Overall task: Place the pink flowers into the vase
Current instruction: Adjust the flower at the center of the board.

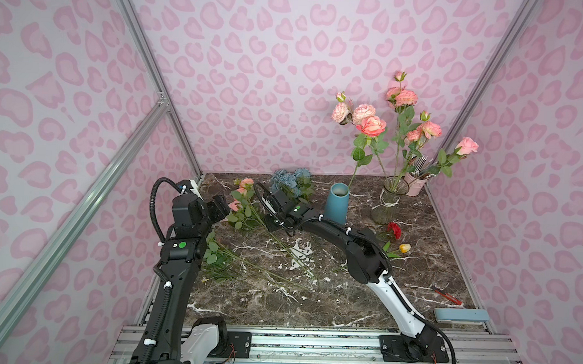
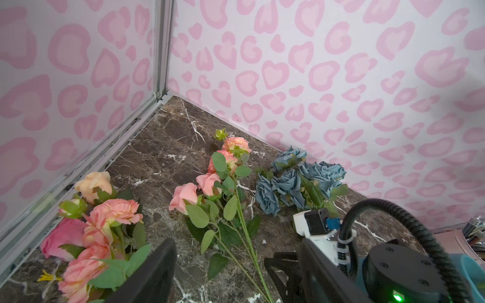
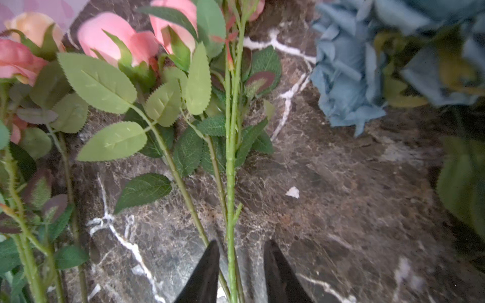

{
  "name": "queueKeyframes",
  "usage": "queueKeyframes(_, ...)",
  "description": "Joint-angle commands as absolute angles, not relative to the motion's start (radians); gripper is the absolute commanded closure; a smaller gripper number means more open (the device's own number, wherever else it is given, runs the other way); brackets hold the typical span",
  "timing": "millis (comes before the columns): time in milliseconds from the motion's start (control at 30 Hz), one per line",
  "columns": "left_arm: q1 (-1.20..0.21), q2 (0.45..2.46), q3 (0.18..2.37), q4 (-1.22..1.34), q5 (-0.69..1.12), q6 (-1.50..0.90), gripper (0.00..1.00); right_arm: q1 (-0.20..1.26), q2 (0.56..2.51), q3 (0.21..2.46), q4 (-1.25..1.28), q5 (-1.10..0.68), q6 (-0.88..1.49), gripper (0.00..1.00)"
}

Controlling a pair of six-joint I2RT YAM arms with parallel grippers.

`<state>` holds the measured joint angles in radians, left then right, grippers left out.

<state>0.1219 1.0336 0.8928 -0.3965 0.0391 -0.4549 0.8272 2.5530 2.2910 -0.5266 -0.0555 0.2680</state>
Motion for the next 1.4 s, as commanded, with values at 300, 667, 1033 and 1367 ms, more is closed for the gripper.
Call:
queueKeyframes(300, 0.137, 1.047, 0.896, -0.368, 0.049, -0.469, 0.24, 0.823, 2.592, 2.316, -0.560, -0.136, 0.260, 0.68)
queueKeyframes(667, 0.138, 1.044, 0.892, -0.364, 0.064, -0.470, 0.24, 0.824, 2.591, 2.318, -0.554, -0.145, 0.257, 0.79)
queueKeyframes(1033, 0.141, 1.049, 0.893, -0.361, 0.078, -0.471, 0.25, 0.842, 2.489, 2.233, -0.537, -0.142, 0.246, 0.93)
queueKeyframes(1367, 0.142, 1.049, 0.893, -0.361, 0.079, -0.472, 0.25, 0.863, 2.317, 2.024, -0.494, -0.133, 0.258, 0.97)
